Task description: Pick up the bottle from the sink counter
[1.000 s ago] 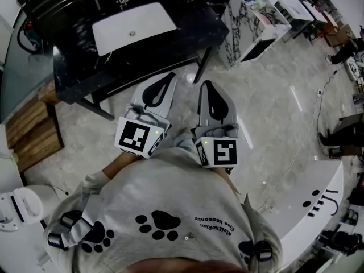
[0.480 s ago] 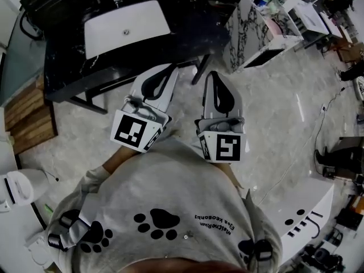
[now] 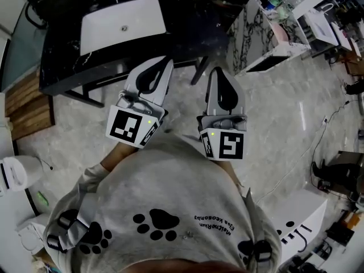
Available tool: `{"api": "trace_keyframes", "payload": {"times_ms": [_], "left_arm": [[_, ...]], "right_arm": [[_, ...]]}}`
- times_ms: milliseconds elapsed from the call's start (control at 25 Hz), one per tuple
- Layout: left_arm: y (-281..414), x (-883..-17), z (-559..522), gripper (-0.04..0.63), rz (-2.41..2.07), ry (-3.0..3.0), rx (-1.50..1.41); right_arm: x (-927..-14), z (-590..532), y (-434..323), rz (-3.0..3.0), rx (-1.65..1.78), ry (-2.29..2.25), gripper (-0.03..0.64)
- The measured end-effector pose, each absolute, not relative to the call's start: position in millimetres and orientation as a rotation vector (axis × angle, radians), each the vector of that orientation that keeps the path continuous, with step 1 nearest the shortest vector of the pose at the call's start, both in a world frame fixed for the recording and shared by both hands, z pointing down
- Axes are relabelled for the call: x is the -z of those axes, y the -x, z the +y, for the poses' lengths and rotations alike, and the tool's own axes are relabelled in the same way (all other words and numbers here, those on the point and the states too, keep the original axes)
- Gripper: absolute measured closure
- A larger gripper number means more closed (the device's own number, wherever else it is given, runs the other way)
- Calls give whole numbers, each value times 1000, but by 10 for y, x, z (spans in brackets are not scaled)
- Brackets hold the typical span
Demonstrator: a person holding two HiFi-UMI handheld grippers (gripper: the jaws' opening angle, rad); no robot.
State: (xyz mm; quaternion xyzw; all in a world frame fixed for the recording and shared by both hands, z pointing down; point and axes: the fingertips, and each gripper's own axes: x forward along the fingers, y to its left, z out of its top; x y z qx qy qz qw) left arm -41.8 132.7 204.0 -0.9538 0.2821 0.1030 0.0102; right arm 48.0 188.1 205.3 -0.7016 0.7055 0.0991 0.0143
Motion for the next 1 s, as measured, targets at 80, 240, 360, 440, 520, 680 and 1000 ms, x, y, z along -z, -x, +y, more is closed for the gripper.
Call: {"api": "trace_keyframes", "payload": {"times_ms": [80, 240, 360, 440, 520, 680, 1000], "left_arm": [[394, -2057, 1278, 592, 901, 2974, -316], [377, -2156, 1135, 594, 956, 2977, -298], [308, -2246, 968, 594, 962, 2997, -290], [207, -2272, 850, 592, 942, 3007, -286], [90, -2267, 719, 594, 919, 3012, -285], [-139, -2234, 357, 592, 894, 3019, -289], [-647, -2193, -529, 594, 838, 3025, -271]], "right_arm": [[-2092, 1849, -541, 2211, -288, 2192, 615], [-2129, 1739, -644, 2226, -274, 2183, 615], [-2186, 1647, -713, 2224, -272, 2195, 615], [-2210, 1556, -785, 2224, -279, 2201, 615], [-2216, 1429, -879, 2223, -281, 2204, 615], [-2182, 1092, -1108, 2210, -295, 2219, 615], [-2186, 216, -1563, 2185, -279, 2229, 615]]}}
